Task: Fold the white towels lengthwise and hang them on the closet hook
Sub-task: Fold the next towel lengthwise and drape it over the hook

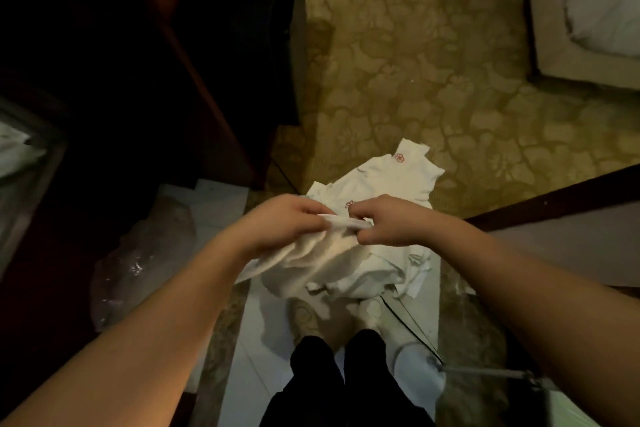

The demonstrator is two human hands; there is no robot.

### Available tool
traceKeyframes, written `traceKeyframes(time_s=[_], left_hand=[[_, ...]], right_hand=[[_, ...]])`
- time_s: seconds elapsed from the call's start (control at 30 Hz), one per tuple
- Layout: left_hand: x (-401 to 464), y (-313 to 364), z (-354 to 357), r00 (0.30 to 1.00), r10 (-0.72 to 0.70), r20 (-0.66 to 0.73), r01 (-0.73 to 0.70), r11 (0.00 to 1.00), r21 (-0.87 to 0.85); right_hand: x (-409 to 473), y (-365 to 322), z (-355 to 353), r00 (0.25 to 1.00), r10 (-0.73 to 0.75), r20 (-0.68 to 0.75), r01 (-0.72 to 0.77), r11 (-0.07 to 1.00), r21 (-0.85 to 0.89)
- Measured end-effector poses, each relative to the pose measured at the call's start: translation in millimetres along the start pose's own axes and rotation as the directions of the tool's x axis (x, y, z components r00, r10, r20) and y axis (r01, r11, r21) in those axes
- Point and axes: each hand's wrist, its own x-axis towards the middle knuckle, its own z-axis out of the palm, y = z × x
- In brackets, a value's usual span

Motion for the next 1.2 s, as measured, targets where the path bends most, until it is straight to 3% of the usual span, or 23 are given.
traceKeyframes(time_s=[0.13,0.23,0.37,0.53,0.6,0.67,0.77,0.83,0.9,1.03,1.2], left_hand=[[-68.7,12.9,-17.9,0.99,0.032,-0.137,-0.051,0.989,-0.141],[-122.2,18.1,-26.7,0.957,0.025,-0.288,-0.097,0.966,-0.239],[-194.0,23.2,-20.9,0.865,0.015,-0.501,-0.18,0.943,-0.281],[-266.2,21.9,17.1,0.722,0.013,-0.691,-0.278,0.921,-0.274],[-287.1,22.4,38.2,0.649,-0.027,-0.76,-0.336,0.887,-0.318],[-308.5,21.2,59.0,0.589,-0.089,-0.804,-0.398,0.833,-0.384],[-347.0,19.2,91.6,0.539,-0.221,-0.813,-0.413,0.772,-0.483],[-376.2,18.4,112.1,0.518,-0.259,-0.815,-0.403,0.767,-0.5],[-403.1,18.5,129.9,0.511,-0.251,-0.822,-0.412,0.768,-0.49],[-470.2,16.7,167.4,0.422,-0.25,-0.871,-0.445,0.78,-0.44],[-544.3,3.7,211.5,0.411,-0.184,-0.893,-0.479,0.79,-0.383]], right_hand=[[-20.3,-27.8,8.7,0.993,-0.027,-0.111,0.01,0.989,-0.151],[-44.8,-33.3,13.2,0.977,0.075,-0.199,-0.128,0.955,-0.268],[-96.8,-35.3,17.4,0.949,0.197,-0.248,-0.286,0.869,-0.404],[-155.8,-59.3,19.1,0.948,0.148,-0.281,-0.269,0.843,-0.465],[-182.1,-78.5,22.3,0.958,0.16,-0.24,-0.237,0.911,-0.337],[-211.0,-100.9,26.8,0.968,0.162,-0.189,-0.183,0.978,-0.098],[-256.0,-144.1,35.3,0.965,0.079,-0.251,-0.019,0.973,0.232],[-283.6,-178.6,43.5,0.974,0.007,-0.228,0.115,0.846,0.52],[-304.6,-212.6,51.8,0.976,-0.095,-0.195,0.207,0.683,0.7],[-346.8,-287.4,72.8,0.958,-0.175,-0.226,0.284,0.51,0.812],[-398.3,-371.1,115.0,0.942,-0.217,-0.257,0.325,0.382,0.865]])
